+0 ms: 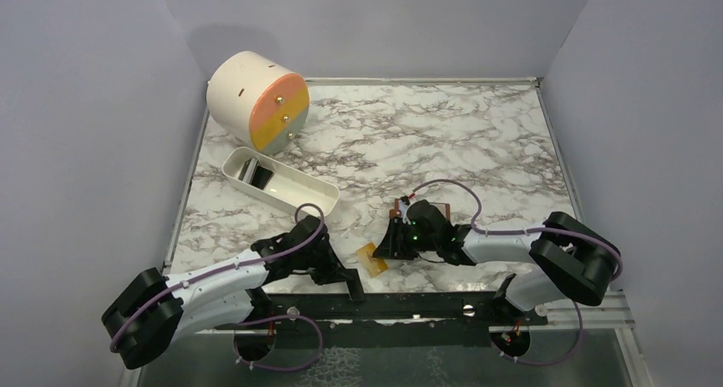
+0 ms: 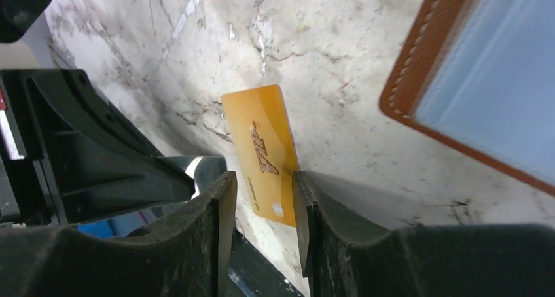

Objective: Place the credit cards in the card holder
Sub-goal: Pick up the credit card from the center of the board.

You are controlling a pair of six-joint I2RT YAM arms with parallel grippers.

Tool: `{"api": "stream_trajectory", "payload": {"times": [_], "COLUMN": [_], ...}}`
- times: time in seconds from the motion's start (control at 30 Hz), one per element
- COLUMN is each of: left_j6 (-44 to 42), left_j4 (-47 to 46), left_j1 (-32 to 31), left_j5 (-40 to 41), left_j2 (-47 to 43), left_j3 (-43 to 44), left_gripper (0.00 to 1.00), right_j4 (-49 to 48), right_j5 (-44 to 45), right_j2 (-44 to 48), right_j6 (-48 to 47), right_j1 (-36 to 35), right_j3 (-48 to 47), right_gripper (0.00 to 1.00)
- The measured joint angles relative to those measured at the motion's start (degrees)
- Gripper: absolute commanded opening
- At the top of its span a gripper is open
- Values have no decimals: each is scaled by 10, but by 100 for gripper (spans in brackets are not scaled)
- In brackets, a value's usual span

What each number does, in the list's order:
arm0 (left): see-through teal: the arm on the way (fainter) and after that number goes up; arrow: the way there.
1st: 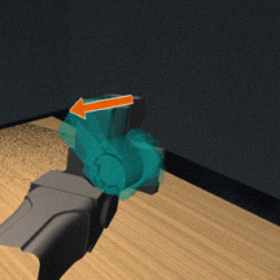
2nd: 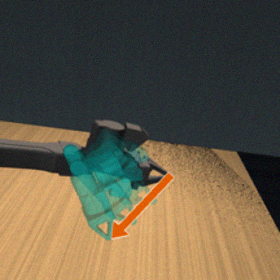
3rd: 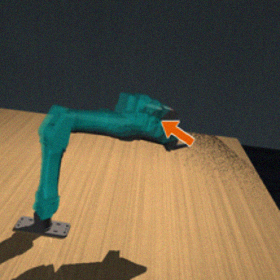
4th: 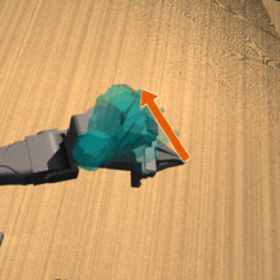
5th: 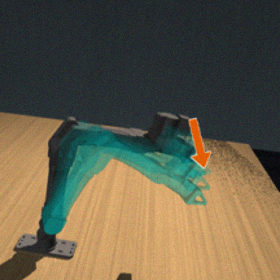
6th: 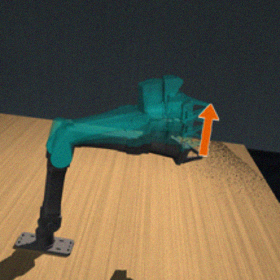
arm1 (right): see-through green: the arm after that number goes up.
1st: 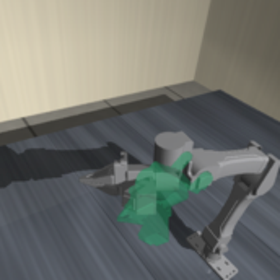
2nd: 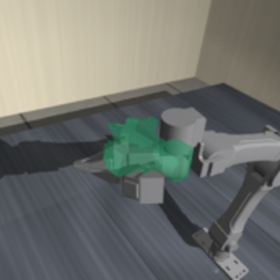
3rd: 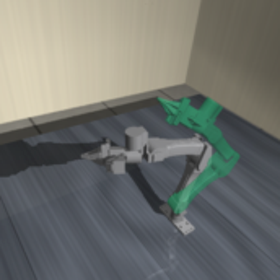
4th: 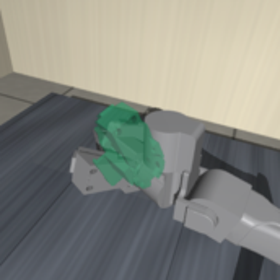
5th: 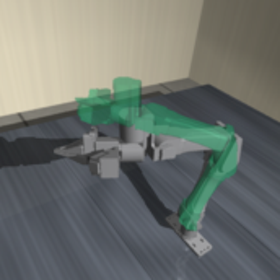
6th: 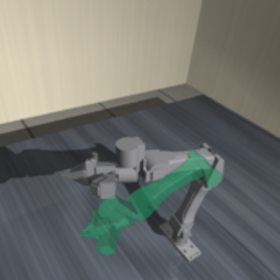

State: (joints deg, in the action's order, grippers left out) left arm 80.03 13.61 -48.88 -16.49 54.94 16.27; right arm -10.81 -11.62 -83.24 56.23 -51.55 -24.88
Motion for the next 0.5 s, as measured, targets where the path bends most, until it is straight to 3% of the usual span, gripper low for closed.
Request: {"api": "stream_trajectory", "payload": {"times": [0.5], "left_j6": [-7], "left_j4": [-38], "left_j1": [0], "left_j5": [-3], "left_j2": [44], "left_j3": [5], "left_gripper": [0], "right_j4": [-6], "right_j5": [-11], "right_j2": [-21], "right_j6": [20], "right_j1": [-28], "right_j3": [-13], "right_gripper": [38]}}
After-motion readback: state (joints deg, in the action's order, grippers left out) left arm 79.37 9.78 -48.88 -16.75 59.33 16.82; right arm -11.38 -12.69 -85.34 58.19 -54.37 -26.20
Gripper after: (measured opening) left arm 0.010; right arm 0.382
